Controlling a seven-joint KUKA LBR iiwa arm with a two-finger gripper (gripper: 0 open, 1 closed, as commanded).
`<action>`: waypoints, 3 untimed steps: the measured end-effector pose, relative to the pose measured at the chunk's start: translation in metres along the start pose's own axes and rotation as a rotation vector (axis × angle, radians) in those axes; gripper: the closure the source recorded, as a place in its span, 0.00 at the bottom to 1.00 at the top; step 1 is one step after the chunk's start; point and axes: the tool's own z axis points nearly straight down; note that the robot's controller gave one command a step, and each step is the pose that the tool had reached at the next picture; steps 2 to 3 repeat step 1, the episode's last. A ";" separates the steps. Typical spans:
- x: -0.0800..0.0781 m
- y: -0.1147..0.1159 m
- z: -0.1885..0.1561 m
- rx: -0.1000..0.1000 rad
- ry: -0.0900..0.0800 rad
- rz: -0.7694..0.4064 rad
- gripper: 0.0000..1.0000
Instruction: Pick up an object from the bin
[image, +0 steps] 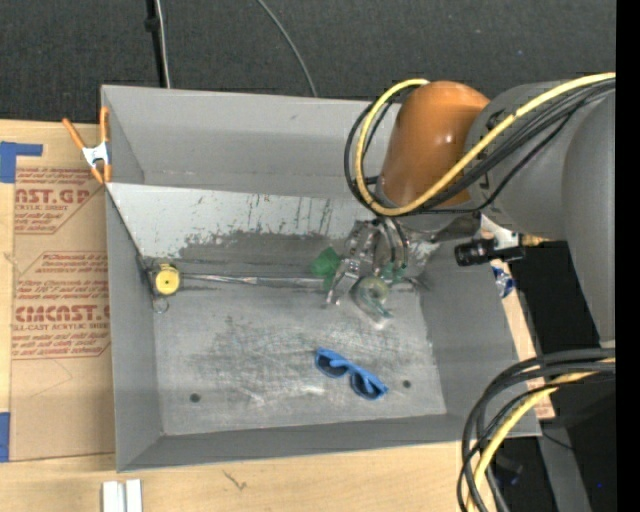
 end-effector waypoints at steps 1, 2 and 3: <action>-0.001 0.001 -0.032 -0.001 -0.003 -0.002 1.00; -0.001 0.001 -0.032 -0.001 -0.003 -0.002 1.00; -0.001 0.001 -0.032 -0.001 -0.003 -0.002 1.00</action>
Offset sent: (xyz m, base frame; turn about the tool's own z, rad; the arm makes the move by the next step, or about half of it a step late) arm 0.0000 -0.0001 0.0298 0.0000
